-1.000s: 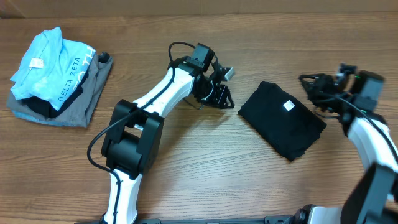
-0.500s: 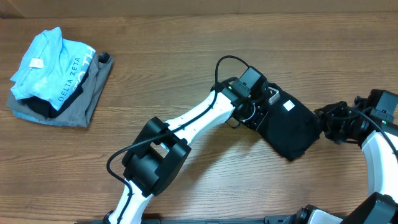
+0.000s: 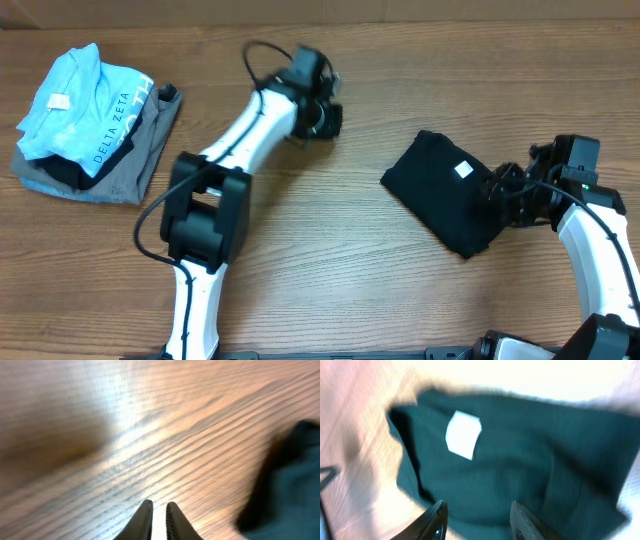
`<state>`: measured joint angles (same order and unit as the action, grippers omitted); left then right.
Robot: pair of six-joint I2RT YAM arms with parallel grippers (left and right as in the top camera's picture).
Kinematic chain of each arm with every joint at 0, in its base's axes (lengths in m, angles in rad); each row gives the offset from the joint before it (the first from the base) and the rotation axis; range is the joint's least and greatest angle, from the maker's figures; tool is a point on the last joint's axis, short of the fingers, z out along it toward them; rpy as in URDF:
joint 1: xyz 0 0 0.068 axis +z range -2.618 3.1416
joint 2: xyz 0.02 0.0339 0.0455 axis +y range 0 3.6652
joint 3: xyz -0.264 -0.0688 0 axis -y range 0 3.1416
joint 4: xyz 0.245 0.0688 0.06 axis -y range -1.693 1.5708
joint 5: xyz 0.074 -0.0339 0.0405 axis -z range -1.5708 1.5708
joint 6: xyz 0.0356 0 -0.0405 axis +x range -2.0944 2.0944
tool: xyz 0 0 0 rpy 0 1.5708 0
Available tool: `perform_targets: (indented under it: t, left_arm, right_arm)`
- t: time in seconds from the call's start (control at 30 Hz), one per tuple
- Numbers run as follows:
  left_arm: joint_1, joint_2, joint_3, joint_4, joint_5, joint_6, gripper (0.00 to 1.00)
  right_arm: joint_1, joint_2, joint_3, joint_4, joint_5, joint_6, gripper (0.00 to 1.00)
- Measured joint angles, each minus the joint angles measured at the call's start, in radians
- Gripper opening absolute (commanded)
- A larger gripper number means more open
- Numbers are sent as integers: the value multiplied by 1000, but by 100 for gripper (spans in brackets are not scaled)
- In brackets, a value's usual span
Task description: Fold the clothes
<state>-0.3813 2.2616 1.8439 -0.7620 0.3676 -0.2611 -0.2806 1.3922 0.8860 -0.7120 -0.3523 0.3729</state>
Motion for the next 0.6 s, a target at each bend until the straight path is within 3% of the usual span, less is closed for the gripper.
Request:
perform_targets:
  t: [0.13,0.33,0.37,0.47,0.6]
  left_arm:
    - [25,0,135,-142,96,23,18]
    - [-6,0,166,-367,145,68,21]
    - [-12,0,166,-394,144,74,23]
    - [-25,0,166,-430,132,87,42]
    - [-35,0,166,-418,115,120,53]
  right_arm:
    - [0,9,0,166,115,36,39]
    - [0,134,0,195,208,95,35]
    - [0,177,0,193,211,98,35]
    - [0,295,0,180,184,107,35]
    - [-2,332,21,195,148,96,36]
